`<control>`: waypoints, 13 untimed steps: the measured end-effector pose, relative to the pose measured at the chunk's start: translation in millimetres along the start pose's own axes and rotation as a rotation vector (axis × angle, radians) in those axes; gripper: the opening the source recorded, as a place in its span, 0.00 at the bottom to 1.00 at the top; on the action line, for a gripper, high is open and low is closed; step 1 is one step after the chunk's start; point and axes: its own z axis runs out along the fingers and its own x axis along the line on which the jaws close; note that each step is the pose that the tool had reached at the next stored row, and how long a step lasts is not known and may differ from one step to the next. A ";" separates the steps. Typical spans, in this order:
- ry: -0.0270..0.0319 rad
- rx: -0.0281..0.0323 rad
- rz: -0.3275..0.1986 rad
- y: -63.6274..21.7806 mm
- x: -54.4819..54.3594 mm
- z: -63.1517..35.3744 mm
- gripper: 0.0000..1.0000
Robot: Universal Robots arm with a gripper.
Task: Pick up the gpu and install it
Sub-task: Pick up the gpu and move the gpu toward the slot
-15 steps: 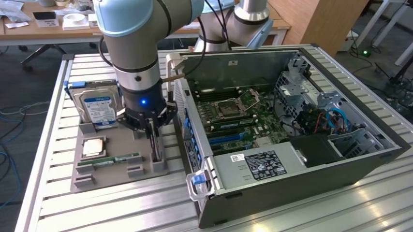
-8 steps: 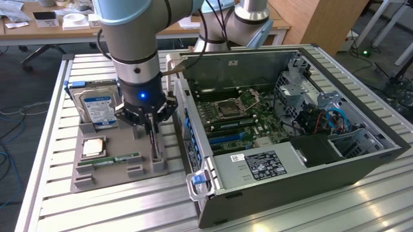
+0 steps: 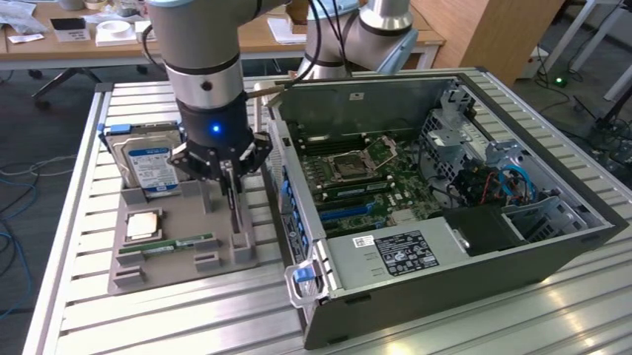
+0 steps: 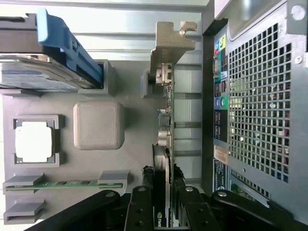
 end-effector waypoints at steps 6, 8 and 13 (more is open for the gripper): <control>0.0001 0.0000 0.000 1.3 -1.6 -26.9 0.26; 0.0001 0.0001 0.000 1.7 -2.1 -35.8 0.26; 0.0001 0.0000 0.000 2.8 -3.5 -58.6 0.26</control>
